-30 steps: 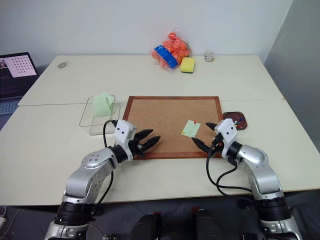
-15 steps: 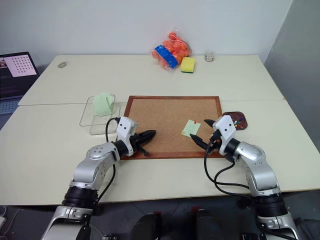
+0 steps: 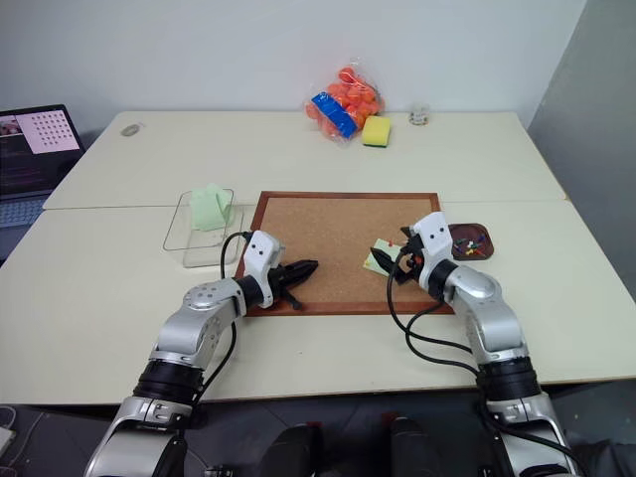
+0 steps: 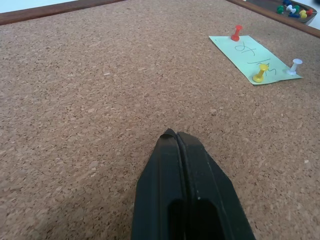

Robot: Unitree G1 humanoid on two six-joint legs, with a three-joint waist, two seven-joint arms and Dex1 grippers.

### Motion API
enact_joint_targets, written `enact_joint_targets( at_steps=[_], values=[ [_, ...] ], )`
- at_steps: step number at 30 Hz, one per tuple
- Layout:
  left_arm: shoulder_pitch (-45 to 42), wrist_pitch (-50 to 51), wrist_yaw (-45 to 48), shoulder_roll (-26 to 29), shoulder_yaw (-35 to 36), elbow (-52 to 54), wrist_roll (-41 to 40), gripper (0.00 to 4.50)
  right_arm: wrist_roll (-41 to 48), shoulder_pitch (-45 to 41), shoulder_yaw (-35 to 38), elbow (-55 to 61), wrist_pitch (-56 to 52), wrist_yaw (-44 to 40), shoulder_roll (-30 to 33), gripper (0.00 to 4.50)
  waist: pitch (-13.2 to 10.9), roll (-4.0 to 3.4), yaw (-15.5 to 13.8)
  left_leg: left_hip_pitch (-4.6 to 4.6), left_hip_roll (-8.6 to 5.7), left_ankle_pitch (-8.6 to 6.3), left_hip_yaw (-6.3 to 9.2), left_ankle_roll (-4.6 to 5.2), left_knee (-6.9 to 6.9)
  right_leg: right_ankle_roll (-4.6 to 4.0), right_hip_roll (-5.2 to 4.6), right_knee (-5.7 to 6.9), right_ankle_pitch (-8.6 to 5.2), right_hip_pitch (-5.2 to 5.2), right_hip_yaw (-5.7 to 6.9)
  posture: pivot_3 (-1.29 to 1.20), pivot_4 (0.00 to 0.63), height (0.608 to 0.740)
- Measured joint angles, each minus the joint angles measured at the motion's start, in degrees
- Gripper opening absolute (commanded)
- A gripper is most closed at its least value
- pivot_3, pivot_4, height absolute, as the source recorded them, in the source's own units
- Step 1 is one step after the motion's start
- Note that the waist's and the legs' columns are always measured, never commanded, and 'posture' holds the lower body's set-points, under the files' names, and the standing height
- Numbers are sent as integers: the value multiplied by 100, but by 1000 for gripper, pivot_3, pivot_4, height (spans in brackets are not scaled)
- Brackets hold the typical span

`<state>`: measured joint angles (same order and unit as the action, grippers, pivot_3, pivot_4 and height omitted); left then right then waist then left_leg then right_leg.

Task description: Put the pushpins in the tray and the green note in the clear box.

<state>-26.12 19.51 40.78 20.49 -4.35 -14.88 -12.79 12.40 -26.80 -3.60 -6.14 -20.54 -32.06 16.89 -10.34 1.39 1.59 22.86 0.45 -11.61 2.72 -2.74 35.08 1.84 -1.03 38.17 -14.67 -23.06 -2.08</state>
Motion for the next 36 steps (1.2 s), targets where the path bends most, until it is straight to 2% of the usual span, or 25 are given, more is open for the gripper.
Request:
enact_joint_targets(
  at_steps=[10,18,19,20,21,25,26,29,36],
  values=[
    [24,20,-29,0,-3,64,48,7,-112,-531,12,-1288,373,59,-281,4273,1,-1,11,-1,0,0,-2,0,1,-1,0,2,3,0,-2,0,150,740],
    [34,36,-22,10,-16,118,142,7,-219,-802,18,-1875,738,44,-369,4273,1,-1,13,-1,1,0,-2,0,0,-2,0,1,3,-1,-2,0,150,740],
    [41,36,-24,15,-21,138,161,0,-222,-803,18,-1917,772,44,-379,3914,1,-1,14,-1,1,0,-2,0,0,-2,0,2,3,-1,-2,0,150,740],
    [55,36,-27,20,-21,161,178,0,-224,-803,18,-1956,798,44,-399,3848,1,-1,18,-1,2,0,-2,0,0,-2,1,1,3,-1,-3,0,150,740],
    [61,36,-27,20,-22,173,191,0,-227,-803,18,-2002,833,45,-419,3542,1,-1,21,-1,2,0,-2,0,0,-2,1,2,3,-1,-2,0,150,740],
    [91,83,-28,10,-37,262,237,0,-238,-824,20,-2178,916,75,-459,2858,1,-1,19,0,2,0,-2,0,0,-2,0,2,3,-1,-3,0,150,740],
    [91,110,-29,10,-37,279,246,0,-251,-841,21,-2229,953,77,-458,2547,1,-1,19,0,2,0,-3,0,0,-2,0,1,3,-1,-3,0,150,740],
    [90,131,-30,10,-36,293,261,0,-285,-909,22,-2348,1026,91,-457,2098,1,-1,19,-1,2,0,-2,0,0,-2,0,1,3,-1,-2,0,150,740],
    [87,138,-25,11,-33,295,268,0,-350,-994,66,-2456,1141,153,-441,613,1,-1,19,-1,2,0,-2,0,0,-2,0,2,3,-1,-3,0,150,740]
  ],
)
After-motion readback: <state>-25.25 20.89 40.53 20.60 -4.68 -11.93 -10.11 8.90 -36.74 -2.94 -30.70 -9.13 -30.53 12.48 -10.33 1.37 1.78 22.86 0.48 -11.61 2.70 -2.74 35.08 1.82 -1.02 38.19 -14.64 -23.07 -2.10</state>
